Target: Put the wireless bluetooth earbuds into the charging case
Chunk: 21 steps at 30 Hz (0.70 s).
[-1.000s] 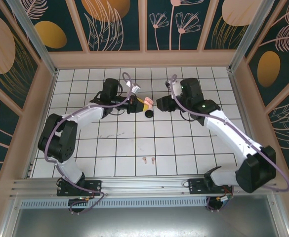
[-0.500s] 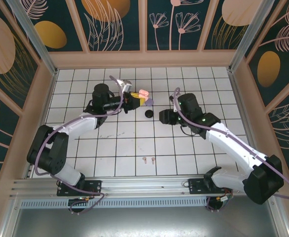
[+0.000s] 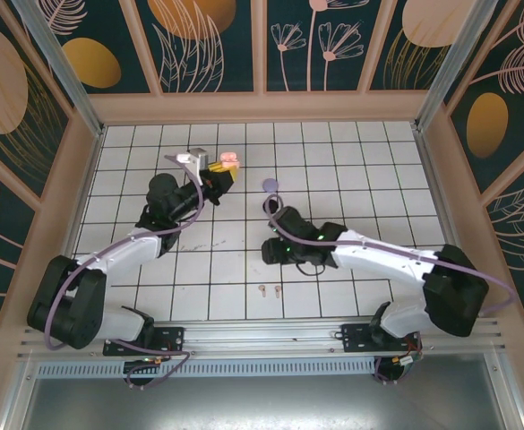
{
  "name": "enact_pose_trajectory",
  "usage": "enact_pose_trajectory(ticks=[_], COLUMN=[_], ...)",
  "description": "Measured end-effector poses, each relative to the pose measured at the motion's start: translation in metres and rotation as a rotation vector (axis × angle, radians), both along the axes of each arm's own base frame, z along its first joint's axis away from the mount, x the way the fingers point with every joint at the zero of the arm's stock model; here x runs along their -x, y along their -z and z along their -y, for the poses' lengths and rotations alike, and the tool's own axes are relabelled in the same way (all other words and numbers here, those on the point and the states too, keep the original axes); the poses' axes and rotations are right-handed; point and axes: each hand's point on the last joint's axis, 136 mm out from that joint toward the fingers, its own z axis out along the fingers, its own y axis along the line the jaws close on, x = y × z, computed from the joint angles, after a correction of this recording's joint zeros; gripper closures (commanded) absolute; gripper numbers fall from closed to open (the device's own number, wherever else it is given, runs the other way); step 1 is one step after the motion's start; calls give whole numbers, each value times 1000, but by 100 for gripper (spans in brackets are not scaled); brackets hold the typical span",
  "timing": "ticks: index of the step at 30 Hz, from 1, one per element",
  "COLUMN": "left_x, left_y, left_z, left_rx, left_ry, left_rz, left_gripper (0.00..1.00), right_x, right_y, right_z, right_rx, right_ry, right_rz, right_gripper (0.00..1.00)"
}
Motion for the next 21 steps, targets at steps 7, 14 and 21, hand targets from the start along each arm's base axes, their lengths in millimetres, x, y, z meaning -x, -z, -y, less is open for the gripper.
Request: enact_pose_trajectory(ticks=[7, 14, 21], left_x=[6, 10, 13], left_y=[0, -6, -8], left_z=[-22, -38, -52], left_rx=[20, 48, 59], left_ry=[-110, -186, -256], left_rz=[10, 25, 37], left_gripper=[100, 100, 100], right_x=[37, 44, 46], right_y=[32, 47, 57], right_z=[-20, -29, -32], right_rx=[134, 215, 256], right_ry=[-69, -69, -53], right_rz=[-58, -73, -95], right_gripper=[49, 53, 56])
